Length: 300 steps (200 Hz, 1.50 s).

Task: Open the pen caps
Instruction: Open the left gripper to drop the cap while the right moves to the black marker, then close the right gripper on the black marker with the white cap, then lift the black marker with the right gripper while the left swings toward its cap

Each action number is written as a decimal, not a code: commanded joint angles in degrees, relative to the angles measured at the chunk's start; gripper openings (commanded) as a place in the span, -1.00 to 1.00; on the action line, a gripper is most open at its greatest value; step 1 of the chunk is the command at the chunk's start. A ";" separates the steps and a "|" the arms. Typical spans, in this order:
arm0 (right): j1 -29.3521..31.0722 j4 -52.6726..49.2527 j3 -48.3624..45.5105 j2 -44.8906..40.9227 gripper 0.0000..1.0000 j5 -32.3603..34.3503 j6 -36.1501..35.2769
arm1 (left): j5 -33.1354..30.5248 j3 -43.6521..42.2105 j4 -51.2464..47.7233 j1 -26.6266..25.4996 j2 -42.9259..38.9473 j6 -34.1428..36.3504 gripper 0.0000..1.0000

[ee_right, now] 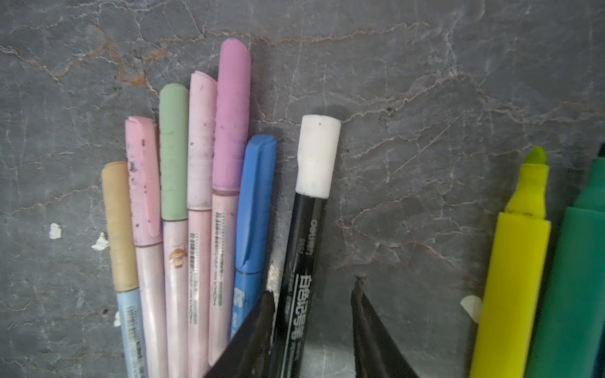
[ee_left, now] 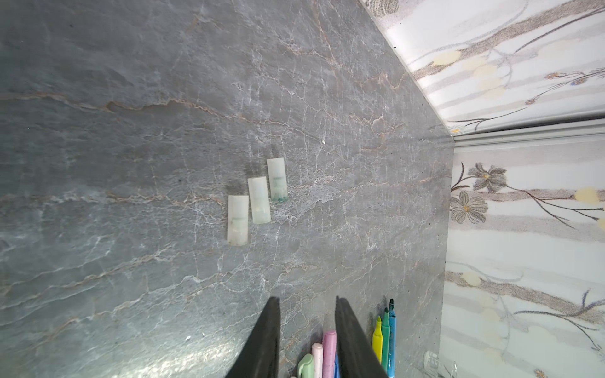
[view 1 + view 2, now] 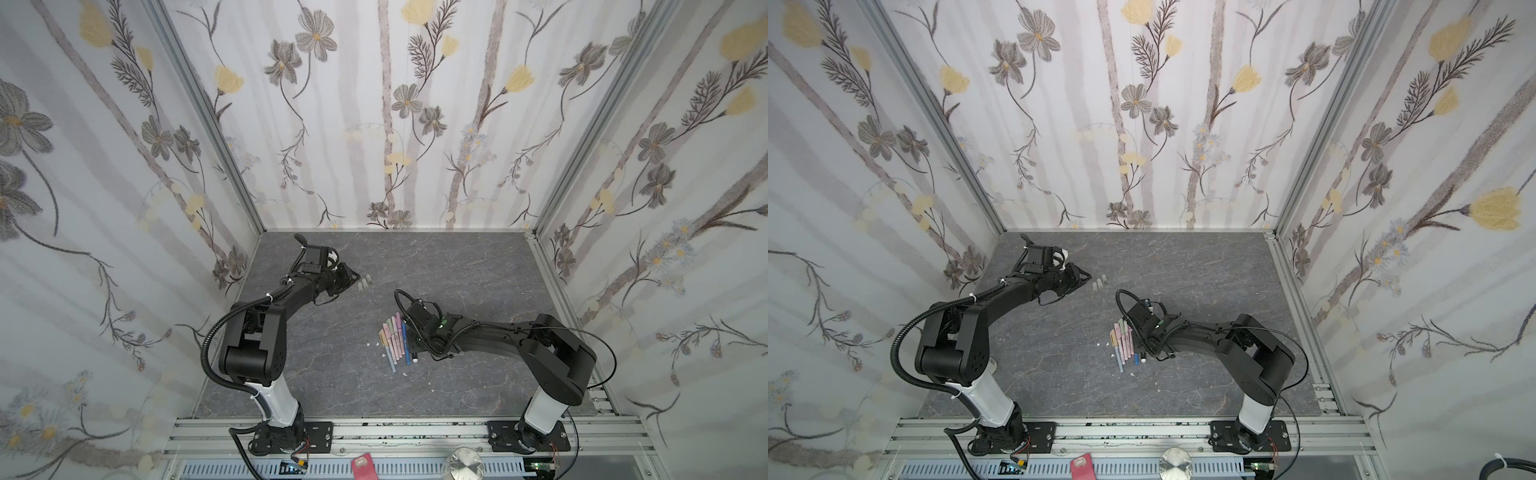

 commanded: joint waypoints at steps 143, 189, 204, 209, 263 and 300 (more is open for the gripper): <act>0.52 -1.79 -2.22 -3.08 -0.93 2.64 -0.35 | 4.23 0.29 -7.38 -3.26 -7.33 3.80 -0.40; -1.42 5.22 -5.52 -15.08 -1.00 -2.27 -5.12 | 4.72 -1.14 -5.95 -9.64 -8.99 1.58 -0.36; -2.84 8.13 -7.17 -18.40 -1.00 -5.06 -5.49 | 4.42 -1.06 -5.47 -12.49 -8.68 0.98 -0.33; -3.44 8.95 -7.76 -19.34 -1.00 -5.86 -5.48 | 4.29 -1.01 -5.09 -13.31 -8.61 0.69 -0.33; -8.98 13.81 -11.23 -23.96 -1.00 -12.77 -6.45 | 4.60 -0.30 -0.68 -18.75 -6.12 -3.30 -0.30; -9.45 14.32 -11.71 -24.31 -1.00 -13.64 -6.62 | 3.98 2.61 0.32 -21.98 -3.06 -4.74 -0.29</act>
